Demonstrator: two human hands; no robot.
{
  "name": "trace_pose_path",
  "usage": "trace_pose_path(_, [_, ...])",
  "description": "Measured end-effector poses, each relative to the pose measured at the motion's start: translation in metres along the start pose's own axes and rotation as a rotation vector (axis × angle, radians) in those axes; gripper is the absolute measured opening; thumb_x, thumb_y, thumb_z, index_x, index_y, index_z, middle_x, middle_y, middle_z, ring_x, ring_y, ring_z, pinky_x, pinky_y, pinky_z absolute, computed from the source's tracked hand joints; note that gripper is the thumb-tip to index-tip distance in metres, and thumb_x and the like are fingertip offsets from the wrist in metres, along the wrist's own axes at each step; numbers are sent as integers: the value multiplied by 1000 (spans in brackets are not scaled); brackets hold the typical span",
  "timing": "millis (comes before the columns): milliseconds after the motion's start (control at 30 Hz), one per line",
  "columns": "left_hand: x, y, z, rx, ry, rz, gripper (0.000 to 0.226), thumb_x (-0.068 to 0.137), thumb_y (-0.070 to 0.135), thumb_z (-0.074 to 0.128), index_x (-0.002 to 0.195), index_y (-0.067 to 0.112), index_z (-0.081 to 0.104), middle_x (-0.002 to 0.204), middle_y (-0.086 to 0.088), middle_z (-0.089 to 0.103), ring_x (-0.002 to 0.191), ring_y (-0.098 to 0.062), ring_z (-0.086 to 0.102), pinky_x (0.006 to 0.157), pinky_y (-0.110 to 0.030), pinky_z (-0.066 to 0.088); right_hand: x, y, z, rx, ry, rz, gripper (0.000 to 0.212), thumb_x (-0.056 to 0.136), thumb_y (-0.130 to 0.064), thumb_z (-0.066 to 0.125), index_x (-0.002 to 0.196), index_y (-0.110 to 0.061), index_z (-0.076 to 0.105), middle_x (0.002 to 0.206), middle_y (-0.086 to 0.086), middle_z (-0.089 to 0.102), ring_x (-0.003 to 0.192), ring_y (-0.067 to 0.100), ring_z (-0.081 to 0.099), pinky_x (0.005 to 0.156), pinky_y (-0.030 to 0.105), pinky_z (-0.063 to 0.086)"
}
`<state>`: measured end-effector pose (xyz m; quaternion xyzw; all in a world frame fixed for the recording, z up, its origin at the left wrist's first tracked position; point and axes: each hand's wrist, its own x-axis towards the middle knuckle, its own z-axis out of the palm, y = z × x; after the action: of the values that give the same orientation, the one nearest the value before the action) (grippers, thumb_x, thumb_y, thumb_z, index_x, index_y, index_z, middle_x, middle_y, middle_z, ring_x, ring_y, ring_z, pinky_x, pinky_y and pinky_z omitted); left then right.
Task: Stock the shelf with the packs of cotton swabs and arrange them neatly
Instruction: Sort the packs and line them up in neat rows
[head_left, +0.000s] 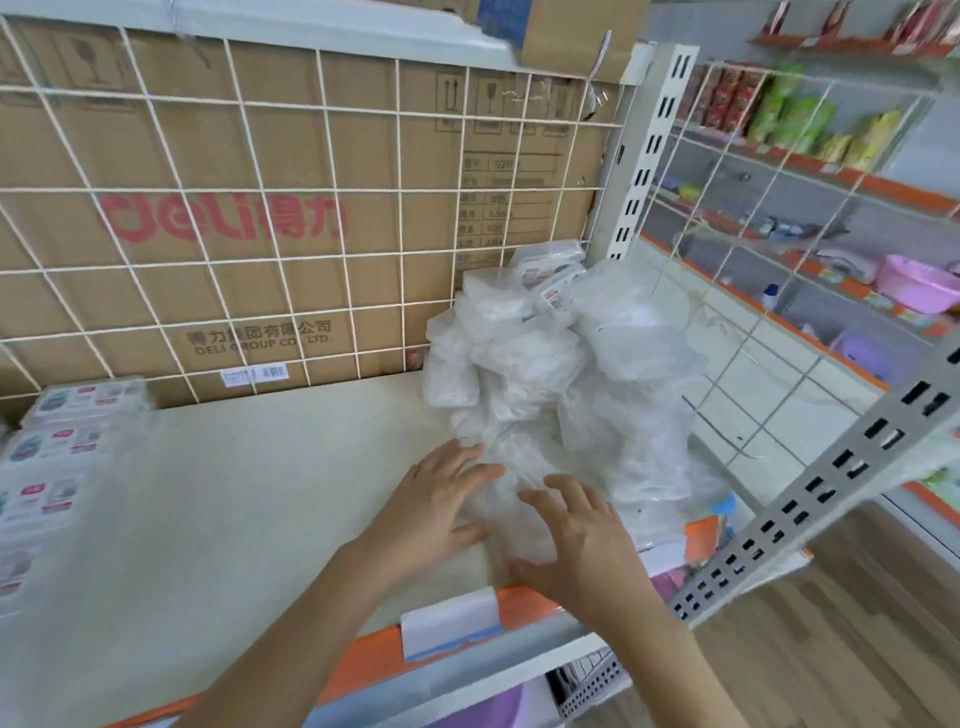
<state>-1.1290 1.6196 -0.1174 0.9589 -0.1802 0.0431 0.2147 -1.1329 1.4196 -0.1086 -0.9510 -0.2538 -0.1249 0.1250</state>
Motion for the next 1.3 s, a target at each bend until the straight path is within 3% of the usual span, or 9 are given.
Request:
trace_pose_path(67, [-2,0,3,-24,87,-26,57,75,55,47,128,35,45,138,-2,47,132,-16,27,102,-43,40,3,4,1,15,12,-39,64,47,-52,72,102,-20,67,101,7,64,81,28,67,60,33,55])
trace_pose_path(367, [-18,1,0,-71,236,-135,63,68,54,46,126,30,56,119,8,51,114,-12,39,94,-31,39,16,13,-10,199,10,-38,78,72,-80,32,115,-22,62,102,-3,59,91,25,58,66,36,50])
trace_pose_path(500, [-23,5,-20,-541,225,-327,51,72,57,44,120,43,54,117,17,53,111,-2,45,93,-7,29,21,15,-10,272,21,43,92,70,-89,11,112,-24,62,99,-6,58,90,19,61,66,33,49])
trace_pose_path(600, [-28,8,-36,-1011,223,-588,49,68,54,51,115,41,61,118,14,62,111,-10,58,93,-27,41,25,11,-15,321,52,75,92,67,-91,14,109,-24,62,93,-5,60,85,17,60,66,29,45])
trace_pose_path(700, [-40,4,-49,-1409,226,-674,51,70,43,46,117,29,63,119,-3,65,107,-26,59,79,-38,42,33,1,-26,486,69,129,63,74,-78,34,103,-29,60,74,-13,58,70,1,54,59,14,36])
trace_pose_path(867, [-47,-2,-66,-1887,270,-780,42,86,42,41,111,16,61,104,-14,67,92,-29,56,80,-41,40,57,-25,-44,1182,-91,475,52,91,-59,43,89,-11,64,65,5,63,68,12,61,58,19,49])
trace_pose_path(967, [-49,-5,-78,-1916,241,-753,47,92,52,37,110,17,63,105,-14,69,96,-27,58,83,-42,42,73,-41,-42,1606,-231,633,65,81,-63,37,116,-14,61,102,12,69,88,24,66,73,37,54])
trace_pose_path(1133, [-55,-17,-87,-1705,392,-791,37,82,33,56,115,17,59,104,-8,67,85,-19,58,73,-34,46,90,-58,-39,1952,-404,675,61,89,-60,33,108,-8,59,82,17,66,76,27,65,69,38,58])
trace_pose_path(1300, [-64,-28,-97,-1548,433,-817,21,92,29,52,105,17,63,92,-4,70,72,-14,59,62,-27,45,105,-78,-30,1866,-457,614,33,83,-30,53,106,-7,55,89,18,69,82,29,67,73,37,56])
